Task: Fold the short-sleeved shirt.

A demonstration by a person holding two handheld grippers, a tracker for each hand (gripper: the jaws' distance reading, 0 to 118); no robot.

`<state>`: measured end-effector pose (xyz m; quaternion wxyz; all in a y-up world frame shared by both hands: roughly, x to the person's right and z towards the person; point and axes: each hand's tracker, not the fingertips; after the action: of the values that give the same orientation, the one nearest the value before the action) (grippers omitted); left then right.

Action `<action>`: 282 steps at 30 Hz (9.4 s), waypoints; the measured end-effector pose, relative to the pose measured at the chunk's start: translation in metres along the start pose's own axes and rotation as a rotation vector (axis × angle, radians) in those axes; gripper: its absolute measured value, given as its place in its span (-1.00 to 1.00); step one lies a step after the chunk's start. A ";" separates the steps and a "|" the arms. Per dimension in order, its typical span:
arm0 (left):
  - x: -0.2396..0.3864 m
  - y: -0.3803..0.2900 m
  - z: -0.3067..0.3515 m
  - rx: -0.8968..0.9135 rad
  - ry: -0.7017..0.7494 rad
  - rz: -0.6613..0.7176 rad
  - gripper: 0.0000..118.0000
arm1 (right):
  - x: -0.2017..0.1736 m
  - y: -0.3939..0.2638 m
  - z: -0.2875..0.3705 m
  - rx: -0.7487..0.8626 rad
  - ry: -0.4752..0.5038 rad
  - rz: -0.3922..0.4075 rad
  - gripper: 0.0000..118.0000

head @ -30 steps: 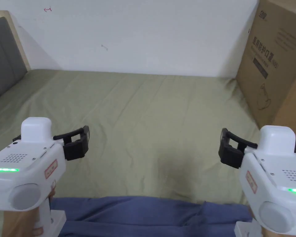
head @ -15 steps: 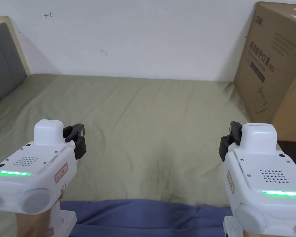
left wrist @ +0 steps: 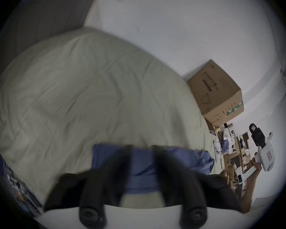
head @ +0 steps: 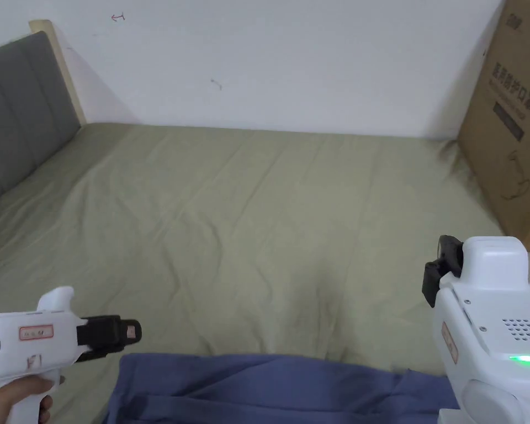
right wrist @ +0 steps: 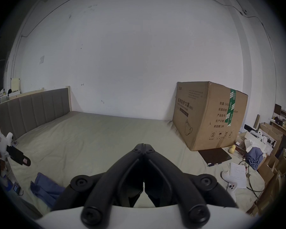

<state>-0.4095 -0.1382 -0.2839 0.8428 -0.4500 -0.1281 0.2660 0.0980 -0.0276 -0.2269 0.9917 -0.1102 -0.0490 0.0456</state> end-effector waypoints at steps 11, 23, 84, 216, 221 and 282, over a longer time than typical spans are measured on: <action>-0.047 -0.043 -0.043 -0.120 0.045 0.068 0.50 | -0.016 -0.023 -0.024 -0.102 0.026 0.019 -1.00; -0.051 -0.047 -0.077 -0.132 0.105 0.012 -0.83 | 0.004 -0.031 -0.022 -0.140 -0.013 0.016 -1.00; 0.107 -0.051 -0.031 0.308 0.183 -0.297 -1.00 | 0.049 -0.014 0.006 -0.087 -0.029 -0.026 -1.00; 0.190 -0.142 -0.154 0.030 0.042 -0.498 -1.00 | 0.071 -0.028 0.008 -0.140 -0.027 -0.060 -1.00; 0.214 -0.170 -0.179 -0.034 -0.007 -0.526 -1.00 | 0.082 -0.031 0.006 -0.148 -0.050 -0.057 -1.00; 0.194 -0.019 0.026 0.785 0.192 -0.590 -1.00 | -0.057 -0.069 0.000 -0.117 0.172 -0.049 -1.00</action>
<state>-0.2549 -0.0192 -0.2580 0.9959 -0.0662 -0.0620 0.0020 0.0474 -0.1003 -0.2167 0.9848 -0.1704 0.0312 0.0089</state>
